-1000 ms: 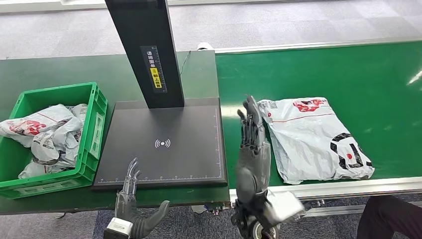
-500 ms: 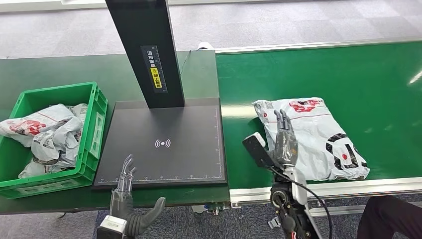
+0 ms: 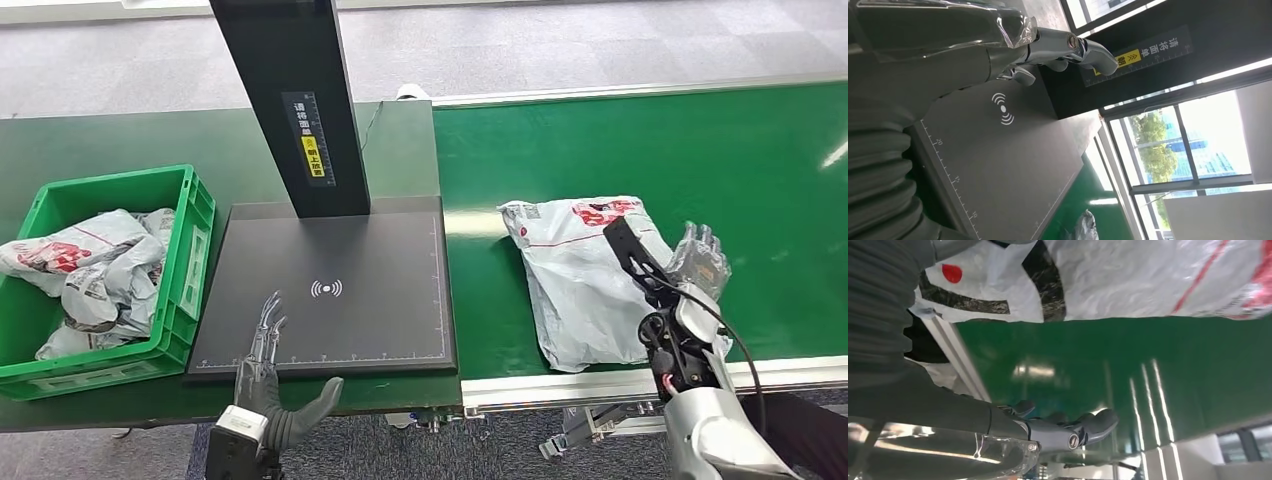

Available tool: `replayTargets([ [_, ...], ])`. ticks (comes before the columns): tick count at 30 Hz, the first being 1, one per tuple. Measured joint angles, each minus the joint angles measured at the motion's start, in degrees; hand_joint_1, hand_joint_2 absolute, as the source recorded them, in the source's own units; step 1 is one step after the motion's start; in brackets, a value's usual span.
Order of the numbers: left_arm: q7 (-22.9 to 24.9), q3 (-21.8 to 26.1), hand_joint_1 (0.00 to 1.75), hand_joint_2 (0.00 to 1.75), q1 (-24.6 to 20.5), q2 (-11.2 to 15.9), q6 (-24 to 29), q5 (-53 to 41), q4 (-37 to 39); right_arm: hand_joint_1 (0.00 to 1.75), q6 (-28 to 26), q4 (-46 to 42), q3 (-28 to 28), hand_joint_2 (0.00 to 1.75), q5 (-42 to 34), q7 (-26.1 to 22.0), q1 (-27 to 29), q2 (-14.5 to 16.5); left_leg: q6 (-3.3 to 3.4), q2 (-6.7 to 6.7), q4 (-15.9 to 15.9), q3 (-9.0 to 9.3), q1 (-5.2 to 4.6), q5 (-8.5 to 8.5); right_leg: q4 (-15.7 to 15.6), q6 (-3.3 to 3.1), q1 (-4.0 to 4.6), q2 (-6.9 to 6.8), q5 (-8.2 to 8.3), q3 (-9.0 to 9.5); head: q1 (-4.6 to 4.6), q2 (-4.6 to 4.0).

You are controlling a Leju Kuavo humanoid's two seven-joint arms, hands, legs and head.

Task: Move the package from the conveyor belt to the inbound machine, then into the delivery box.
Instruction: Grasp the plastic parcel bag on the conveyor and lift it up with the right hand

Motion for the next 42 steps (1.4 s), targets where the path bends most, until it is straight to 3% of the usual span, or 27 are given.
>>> replayTargets([
  [3, -0.15, 0.01, 0.00, 1.75, -0.50, -0.03, -0.50, 0.53, 0.74, 0.00, 4.70, 3.47, -2.22, 1.75, 0.01, 1.15, -1.71, -1.95, 0.00, -0.03, 0.00, -0.03, 0.00, 0.00, 0.00, 0.00, 0.00, -0.04, -0.01, -0.03, 0.00, 0.00],
  [9, -1.15, 0.08, 0.00, 1.75, -2.56, -0.03, -1.18, 1.37, 3.58, 0.00, 14.39, 8.09, -7.36, 1.75, -2.00, -4.28, -1.99, -4.08, 0.00, 0.01, 0.00, -0.02, 0.00, 0.00, 0.00, 0.00, 0.00, -0.01, 0.00, -0.01, -0.02, 0.00],
  [16, -1.71, 0.18, 0.00, 1.75, -3.57, -0.02, -1.03, 1.45, 5.55, 0.00, 15.31, 10.13, -9.66, 1.75, -2.57, -8.59, -1.80, -3.69, 0.00, 0.01, -0.01, -0.03, 0.00, 0.00, 0.00, 0.00, 0.00, -0.01, 0.00, 0.00, -0.01, 0.00],
  [17, -1.74, 0.22, 0.00, 1.75, -3.60, -0.02, -0.99, 1.45, 5.70, 0.17, 15.45, 10.28, -9.87, 1.75, -2.86, -9.79, -1.80, -3.50, 0.00, 0.01, -0.01, -0.03, 0.00, 0.00, 0.00, 0.00, 0.00, -0.01, 0.00, 0.00, -0.01, 0.00],
  [20, -1.77, 0.41, 0.00, 1.75, -3.68, -0.02, -0.94, 1.45, 6.15, 1.48, 16.33, 10.70, -10.38, 1.75, -3.47, -13.04, -1.70, -2.73, 0.00, 0.01, -0.01, -0.02, 0.00, 0.00, 0.00, 0.00, 0.00, -0.01, 0.00, -0.01, -0.01, 0.00],
  [21, -1.77, 0.46, 0.00, 1.75, -3.71, -0.03, -0.94, 1.46, 6.30, 1.75, 16.64, 10.85, -10.48, 1.75, -3.47, -13.70, -1.61, -2.47, 0.00, 0.00, -0.01, -0.02, 0.00, 0.00, 0.00, 0.00, 0.00, -0.01, 0.00, -0.01, -0.01, 0.00],
  [34, -1.82, 0.49, 0.00, 1.75, -4.26, -0.03, -0.94, 1.45, 7.52, 1.75, 17.38, 11.69, -10.57, 1.75, -2.74, -15.07, -1.79, -0.34, 0.00, 0.00, -0.01, -0.02, 0.00, 0.00, 0.00, 0.00, 0.00, -0.01, 0.00, 0.01, -0.01, 0.00],
  [36, -1.85, 0.49, 0.00, 1.75, -4.35, -0.03, -0.94, 1.46, 7.63, 1.75, 15.12, 11.68, -10.70, 1.75, -3.63, -16.45, -2.01, -0.01, 0.00, 0.00, -0.01, -0.03, 0.00, 0.00, 0.01, 0.00, 0.00, -0.01, 0.00, 0.02, -0.01, 0.00],
  [42, -2.71, 0.60, 0.00, 1.75, -3.69, -0.03, -0.32, 1.78, 7.73, 1.75, -0.52, 10.48, -14.73, 1.75, -11.50, -26.15, -3.52, 1.74, 0.00, 0.00, -0.01, -0.04, 0.00, 0.01, 0.01, 0.00, 0.00, -0.02, 0.00, 0.01, 0.00, 0.00],
])
